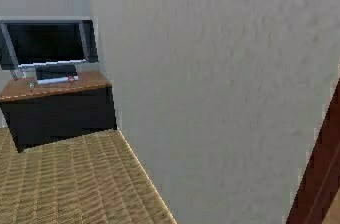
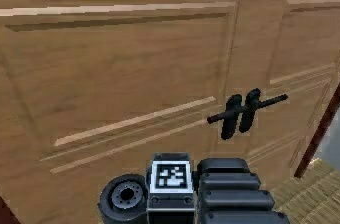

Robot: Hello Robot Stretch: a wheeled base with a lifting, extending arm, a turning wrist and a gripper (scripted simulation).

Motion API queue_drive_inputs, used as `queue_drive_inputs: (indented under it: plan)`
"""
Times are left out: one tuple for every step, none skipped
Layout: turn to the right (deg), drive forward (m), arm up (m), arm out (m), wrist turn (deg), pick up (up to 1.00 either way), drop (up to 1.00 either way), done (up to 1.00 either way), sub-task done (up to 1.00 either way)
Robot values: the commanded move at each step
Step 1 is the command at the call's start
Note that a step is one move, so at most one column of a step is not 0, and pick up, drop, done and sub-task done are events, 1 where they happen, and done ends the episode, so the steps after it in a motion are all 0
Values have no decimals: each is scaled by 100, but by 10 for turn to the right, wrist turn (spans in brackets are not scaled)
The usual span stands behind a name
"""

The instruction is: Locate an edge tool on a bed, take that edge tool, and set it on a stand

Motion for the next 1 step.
queue_drive_inputs:
  plan:
    - [0,15,0,0,0,0,0,0,0]
